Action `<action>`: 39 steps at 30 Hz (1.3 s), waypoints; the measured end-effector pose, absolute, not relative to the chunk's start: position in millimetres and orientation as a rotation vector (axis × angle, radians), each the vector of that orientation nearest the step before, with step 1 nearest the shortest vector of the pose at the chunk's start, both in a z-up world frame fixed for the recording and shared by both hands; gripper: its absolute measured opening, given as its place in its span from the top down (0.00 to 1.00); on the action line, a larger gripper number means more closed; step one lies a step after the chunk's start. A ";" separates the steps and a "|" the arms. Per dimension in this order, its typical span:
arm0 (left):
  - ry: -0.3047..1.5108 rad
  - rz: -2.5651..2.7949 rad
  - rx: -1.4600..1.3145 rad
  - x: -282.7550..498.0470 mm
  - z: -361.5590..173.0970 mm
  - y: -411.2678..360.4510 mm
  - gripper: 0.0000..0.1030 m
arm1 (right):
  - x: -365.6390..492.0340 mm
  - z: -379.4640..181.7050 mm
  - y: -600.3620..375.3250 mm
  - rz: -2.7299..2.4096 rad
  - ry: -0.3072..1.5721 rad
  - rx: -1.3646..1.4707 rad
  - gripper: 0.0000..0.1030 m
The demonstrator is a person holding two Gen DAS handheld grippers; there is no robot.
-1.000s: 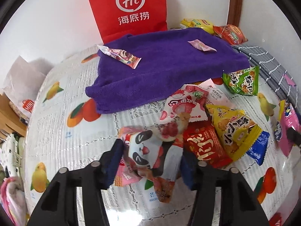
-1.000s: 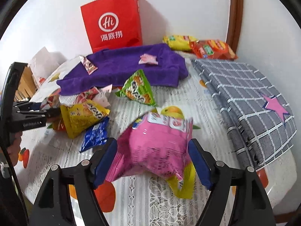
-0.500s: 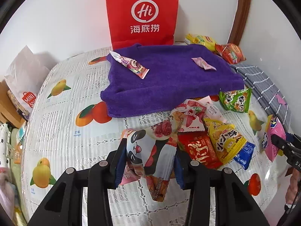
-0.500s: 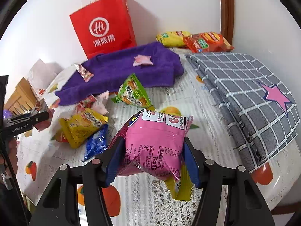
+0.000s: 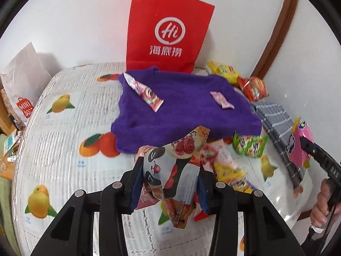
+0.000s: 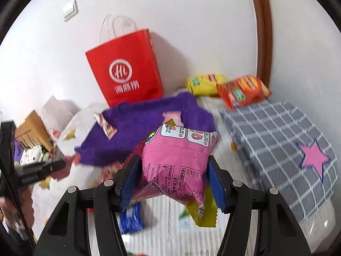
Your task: Organize snacks
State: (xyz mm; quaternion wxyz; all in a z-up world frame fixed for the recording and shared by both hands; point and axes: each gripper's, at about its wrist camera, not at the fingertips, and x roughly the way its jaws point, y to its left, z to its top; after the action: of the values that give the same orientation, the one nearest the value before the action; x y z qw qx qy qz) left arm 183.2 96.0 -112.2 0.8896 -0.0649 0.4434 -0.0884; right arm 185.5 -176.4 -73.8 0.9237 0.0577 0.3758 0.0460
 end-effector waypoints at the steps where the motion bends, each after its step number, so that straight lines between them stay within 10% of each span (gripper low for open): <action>1: 0.914 -0.179 -0.143 186.4 -109.7 96.5 0.60 | 191.8 -70.5 -175.4 0.096 0.764 0.120 0.41; 39: 0.850 -0.085 -0.214 301.0 -135.9 79.1 0.60 | 350.1 -146.0 -165.5 0.267 0.860 0.204 0.41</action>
State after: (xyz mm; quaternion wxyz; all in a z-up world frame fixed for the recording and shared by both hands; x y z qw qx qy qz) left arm 301.0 79.1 -135.9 0.9047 -0.1035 0.4112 -0.0412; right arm 350.1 -165.5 -146.0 0.8952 0.0985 0.4150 0.1289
